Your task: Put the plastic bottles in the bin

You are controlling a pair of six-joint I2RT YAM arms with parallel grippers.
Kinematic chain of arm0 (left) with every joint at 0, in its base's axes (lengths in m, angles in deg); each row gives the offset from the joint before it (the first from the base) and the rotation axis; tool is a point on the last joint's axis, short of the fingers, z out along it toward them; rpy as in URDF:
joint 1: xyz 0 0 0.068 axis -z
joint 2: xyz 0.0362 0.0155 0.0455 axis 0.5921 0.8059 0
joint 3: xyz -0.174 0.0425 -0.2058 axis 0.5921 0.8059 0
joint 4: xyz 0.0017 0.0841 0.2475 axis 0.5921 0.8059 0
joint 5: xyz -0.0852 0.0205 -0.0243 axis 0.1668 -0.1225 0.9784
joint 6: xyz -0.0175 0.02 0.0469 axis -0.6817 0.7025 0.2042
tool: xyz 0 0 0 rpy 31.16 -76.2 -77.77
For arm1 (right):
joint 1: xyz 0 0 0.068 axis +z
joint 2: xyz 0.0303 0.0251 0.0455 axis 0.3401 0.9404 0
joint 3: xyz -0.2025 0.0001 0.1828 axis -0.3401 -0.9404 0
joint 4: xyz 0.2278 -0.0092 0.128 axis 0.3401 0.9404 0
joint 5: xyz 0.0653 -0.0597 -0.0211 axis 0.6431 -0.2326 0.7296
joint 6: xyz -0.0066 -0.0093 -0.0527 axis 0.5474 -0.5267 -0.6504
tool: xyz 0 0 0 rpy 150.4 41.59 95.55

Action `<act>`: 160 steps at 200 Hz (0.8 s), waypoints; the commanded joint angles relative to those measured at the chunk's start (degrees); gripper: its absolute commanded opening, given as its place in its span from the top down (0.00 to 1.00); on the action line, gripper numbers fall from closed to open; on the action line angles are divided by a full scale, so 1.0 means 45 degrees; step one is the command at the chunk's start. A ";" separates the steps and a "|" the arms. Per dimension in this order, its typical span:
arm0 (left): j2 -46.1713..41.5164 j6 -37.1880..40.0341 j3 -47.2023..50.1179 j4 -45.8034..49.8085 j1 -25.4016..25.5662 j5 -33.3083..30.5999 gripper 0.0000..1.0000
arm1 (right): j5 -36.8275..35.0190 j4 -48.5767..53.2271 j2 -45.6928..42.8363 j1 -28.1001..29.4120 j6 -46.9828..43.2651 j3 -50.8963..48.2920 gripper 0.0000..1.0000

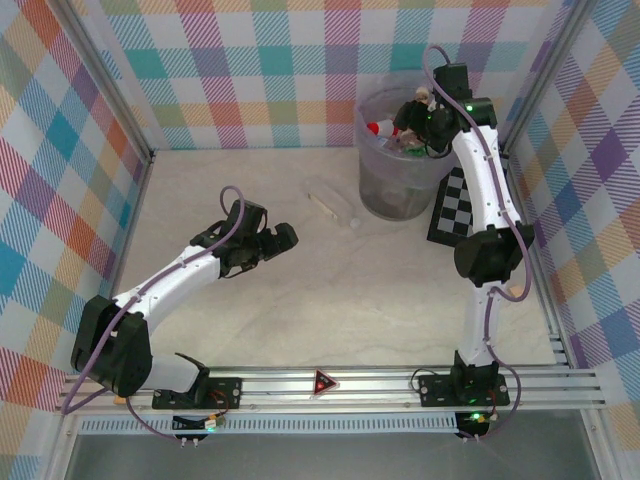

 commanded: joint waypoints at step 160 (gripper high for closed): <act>-0.0311 0.0231 0.0154 0.0254 -0.0173 -0.0158 0.01 | -0.0972 -0.1794 0.0786 -0.0313 -0.1560 0.0849 0.51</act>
